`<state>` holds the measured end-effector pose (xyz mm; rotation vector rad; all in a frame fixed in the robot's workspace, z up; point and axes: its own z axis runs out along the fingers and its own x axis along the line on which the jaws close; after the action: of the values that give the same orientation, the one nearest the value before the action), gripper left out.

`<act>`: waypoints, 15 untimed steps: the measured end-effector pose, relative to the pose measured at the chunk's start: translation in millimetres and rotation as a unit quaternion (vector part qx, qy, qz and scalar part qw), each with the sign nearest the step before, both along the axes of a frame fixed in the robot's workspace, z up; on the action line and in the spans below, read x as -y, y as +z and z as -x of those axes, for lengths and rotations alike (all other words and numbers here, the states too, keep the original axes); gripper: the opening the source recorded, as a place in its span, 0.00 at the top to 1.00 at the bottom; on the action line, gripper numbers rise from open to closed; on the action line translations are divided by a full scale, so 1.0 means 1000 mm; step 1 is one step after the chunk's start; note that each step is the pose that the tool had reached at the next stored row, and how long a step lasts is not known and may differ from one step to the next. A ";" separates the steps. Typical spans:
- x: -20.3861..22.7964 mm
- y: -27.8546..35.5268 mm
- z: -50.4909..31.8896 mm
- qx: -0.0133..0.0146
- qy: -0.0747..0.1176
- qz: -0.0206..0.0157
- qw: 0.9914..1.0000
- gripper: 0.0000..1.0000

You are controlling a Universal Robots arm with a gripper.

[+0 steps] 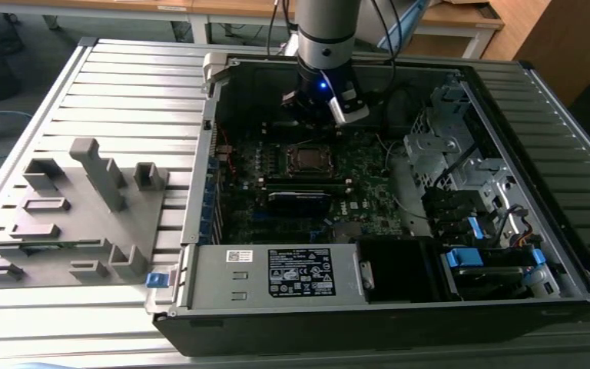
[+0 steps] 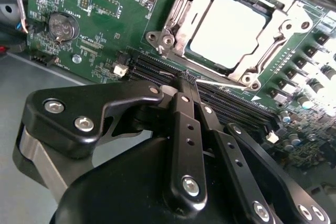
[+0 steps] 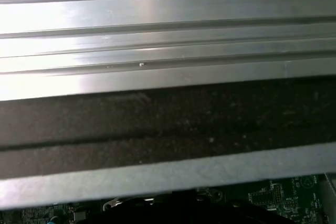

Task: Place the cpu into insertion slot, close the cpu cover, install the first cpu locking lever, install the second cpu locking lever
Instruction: 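Install the first cpu locking lever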

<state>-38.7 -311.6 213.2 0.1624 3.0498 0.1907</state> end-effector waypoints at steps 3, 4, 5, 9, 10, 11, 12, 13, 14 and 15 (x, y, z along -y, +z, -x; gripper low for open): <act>-0.0003 -0.0002 0.0007 0.000 -0.007 0.000 1.000 0.89; -0.0004 -0.0001 0.0011 0.000 -0.009 0.000 1.000 0.89; -0.0005 -0.0001 0.0015 0.000 -0.010 0.000 1.000 0.89; -0.0008 -0.0004 0.0020 0.000 -0.015 0.000 1.000 0.89; -0.0008 -0.0007 0.0020 0.000 -0.017 0.000 1.000 0.89; -0.0008 -0.0009 0.0021 0.000 -0.020 0.000 1.000 0.89; -0.0008 -0.0012 0.0021 0.000 -0.024 0.000 1.000 0.89; -0.0008 -0.0014 0.0021 0.000 -0.028 0.000 1.000 0.89; -0.0009 -0.0016 0.0021 0.000 -0.032 0.000 0.999 0.89; -0.0011 -0.0018 0.0021 0.000 -0.035 0.000 0.999 0.89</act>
<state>-40.8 -310.5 211.4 0.2698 3.0380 0.1863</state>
